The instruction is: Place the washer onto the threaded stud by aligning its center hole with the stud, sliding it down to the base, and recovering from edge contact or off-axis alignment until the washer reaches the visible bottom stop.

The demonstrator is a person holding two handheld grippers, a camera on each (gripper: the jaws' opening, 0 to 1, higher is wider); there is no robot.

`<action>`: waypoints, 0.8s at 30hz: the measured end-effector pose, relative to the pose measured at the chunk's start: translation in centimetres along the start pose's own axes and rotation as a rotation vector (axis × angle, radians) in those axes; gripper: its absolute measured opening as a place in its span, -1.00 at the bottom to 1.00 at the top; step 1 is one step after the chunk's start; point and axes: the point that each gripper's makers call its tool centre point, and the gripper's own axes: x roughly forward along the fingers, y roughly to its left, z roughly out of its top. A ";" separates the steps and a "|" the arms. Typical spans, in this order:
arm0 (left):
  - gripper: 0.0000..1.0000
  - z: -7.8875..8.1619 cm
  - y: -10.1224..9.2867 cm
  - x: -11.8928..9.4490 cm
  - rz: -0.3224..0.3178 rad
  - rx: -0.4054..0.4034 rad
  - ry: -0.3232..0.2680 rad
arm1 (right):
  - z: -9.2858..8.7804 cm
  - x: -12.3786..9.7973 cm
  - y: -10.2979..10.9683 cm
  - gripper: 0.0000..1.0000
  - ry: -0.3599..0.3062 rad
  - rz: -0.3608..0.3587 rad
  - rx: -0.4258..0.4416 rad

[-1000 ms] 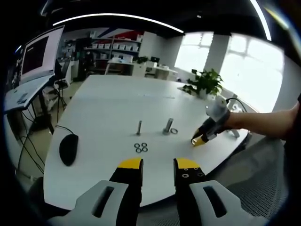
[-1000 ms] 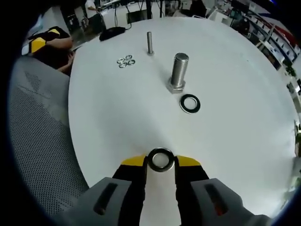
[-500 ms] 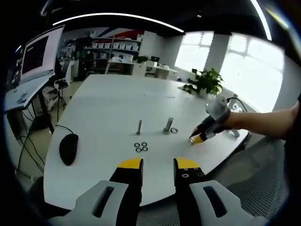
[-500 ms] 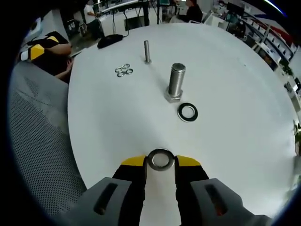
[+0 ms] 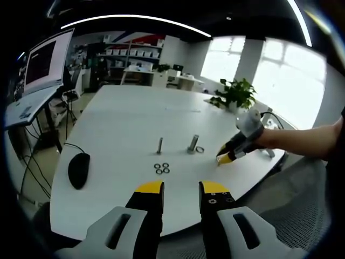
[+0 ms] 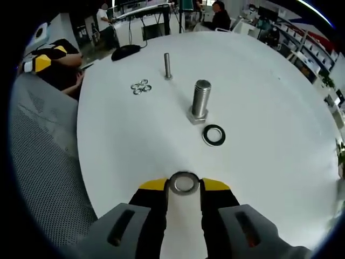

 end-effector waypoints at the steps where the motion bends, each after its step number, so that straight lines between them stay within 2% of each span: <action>1: -0.53 0.0 0.0 0.0 0.000 0.000 0.000 | -0.2 0.3 -0.1 -0.51 0.012 -0.004 -0.006; 4: -0.53 0.0 0.0 0.0 -0.002 0.001 0.002 | -0.6 0.7 0.0 -0.50 0.029 -0.005 -0.014; 18: -0.53 0.0 -0.1 0.0 -0.004 0.002 0.002 | 0.2 -0.3 -0.4 -0.50 -0.005 0.000 0.019; 24: -0.53 0.0 0.0 0.0 -0.002 -0.001 -0.001 | -0.1 -0.4 -1.2 -0.50 -0.006 -0.016 0.052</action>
